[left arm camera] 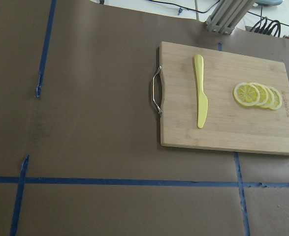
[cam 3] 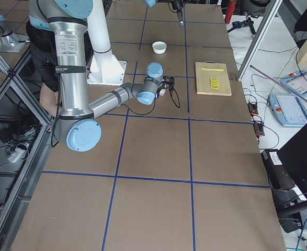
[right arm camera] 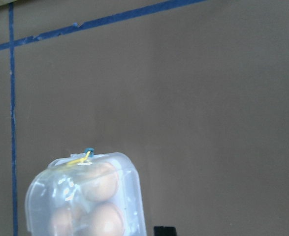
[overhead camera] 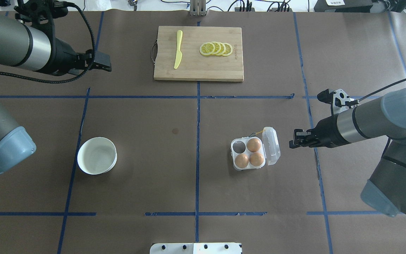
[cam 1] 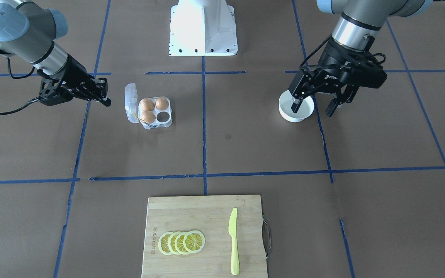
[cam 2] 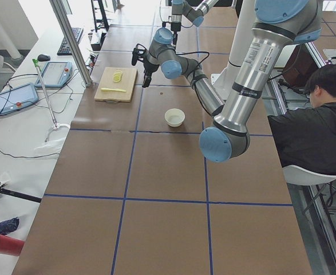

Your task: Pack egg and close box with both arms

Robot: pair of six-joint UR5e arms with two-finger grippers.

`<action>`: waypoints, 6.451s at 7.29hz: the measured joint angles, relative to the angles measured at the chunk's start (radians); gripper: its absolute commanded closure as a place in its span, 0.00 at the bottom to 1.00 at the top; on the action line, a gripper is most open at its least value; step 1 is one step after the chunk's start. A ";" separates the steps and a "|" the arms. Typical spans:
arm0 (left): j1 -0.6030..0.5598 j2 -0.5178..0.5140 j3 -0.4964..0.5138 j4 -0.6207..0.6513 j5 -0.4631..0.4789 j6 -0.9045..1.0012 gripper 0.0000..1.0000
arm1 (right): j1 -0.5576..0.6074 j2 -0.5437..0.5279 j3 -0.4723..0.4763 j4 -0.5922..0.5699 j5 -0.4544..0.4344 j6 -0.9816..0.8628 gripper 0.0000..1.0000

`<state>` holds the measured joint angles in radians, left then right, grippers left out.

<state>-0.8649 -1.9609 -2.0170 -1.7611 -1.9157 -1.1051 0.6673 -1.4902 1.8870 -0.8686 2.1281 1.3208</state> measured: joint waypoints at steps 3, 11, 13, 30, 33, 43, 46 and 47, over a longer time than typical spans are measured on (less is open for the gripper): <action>-0.033 0.019 -0.001 0.000 -0.021 0.032 0.00 | -0.134 0.161 -0.028 -0.021 -0.101 0.102 1.00; -0.131 0.204 0.016 -0.014 -0.139 0.445 0.00 | -0.031 0.418 0.119 -0.459 -0.155 0.111 0.00; -0.252 0.246 0.068 -0.015 -0.216 0.668 0.00 | 0.117 0.411 0.145 -0.646 -0.118 -0.064 0.00; -0.647 0.419 0.379 0.110 -0.302 1.425 0.00 | 0.902 -0.174 -0.203 -0.805 0.280 -1.520 0.00; -0.648 0.420 0.381 0.118 -0.318 1.428 0.00 | 0.909 -0.184 -0.207 -0.789 0.277 -1.518 0.00; -0.691 0.421 0.379 -0.049 -0.375 1.187 0.00 | 0.910 -0.177 -0.248 -0.648 0.275 -1.372 0.00; -0.705 0.421 0.380 -0.056 -0.374 1.164 0.00 | 0.910 -0.177 -0.249 -0.647 0.276 -1.370 0.00; -0.705 0.421 0.380 -0.057 -0.374 1.162 0.00 | 0.910 -0.177 -0.249 -0.647 0.276 -1.370 0.00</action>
<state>-1.5703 -1.5402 -1.6370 -1.8177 -2.2902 0.0566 1.5769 -1.6670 1.6384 -1.5156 2.4041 -0.0492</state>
